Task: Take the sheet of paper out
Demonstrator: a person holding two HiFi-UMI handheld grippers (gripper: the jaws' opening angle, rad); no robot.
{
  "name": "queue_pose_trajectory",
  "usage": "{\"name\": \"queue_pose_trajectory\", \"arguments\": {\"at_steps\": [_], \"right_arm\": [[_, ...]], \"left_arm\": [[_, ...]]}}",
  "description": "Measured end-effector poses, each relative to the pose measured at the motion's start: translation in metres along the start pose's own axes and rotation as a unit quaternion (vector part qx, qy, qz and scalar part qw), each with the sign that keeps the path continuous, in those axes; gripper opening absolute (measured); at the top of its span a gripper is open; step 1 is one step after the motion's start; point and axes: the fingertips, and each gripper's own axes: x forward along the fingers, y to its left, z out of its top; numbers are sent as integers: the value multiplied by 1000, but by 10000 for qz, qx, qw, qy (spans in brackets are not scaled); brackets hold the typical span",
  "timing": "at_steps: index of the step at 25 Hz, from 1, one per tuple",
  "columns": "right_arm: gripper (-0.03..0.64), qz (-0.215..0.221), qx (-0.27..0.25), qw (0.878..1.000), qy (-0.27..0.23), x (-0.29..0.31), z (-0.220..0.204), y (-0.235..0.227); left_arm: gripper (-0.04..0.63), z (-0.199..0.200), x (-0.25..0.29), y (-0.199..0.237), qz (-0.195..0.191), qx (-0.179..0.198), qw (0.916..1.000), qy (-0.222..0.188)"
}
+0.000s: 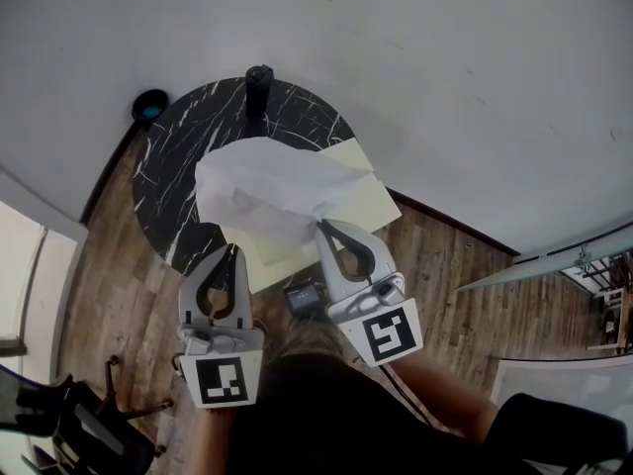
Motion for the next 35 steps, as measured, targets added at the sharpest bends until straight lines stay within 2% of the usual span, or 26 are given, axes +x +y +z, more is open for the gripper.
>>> {"name": "queue_pose_trajectory", "arguments": {"at_steps": [24, 30, 35], "right_arm": [[-3, -164, -38, 9998, 48, -15, -6, 0], [-3, -243, -27, 9996, 104, -18, -10, 0], [-3, -233, -35, 9997, 120, -19, -11, -1]], "left_arm": [[5, -2, -2, 5, -44, -31, 9999, -99], [5, -6, 0, 7, -11, -181, 9998, 23], [5, -5, 2, 5, -25, -124, 9999, 12]]}}
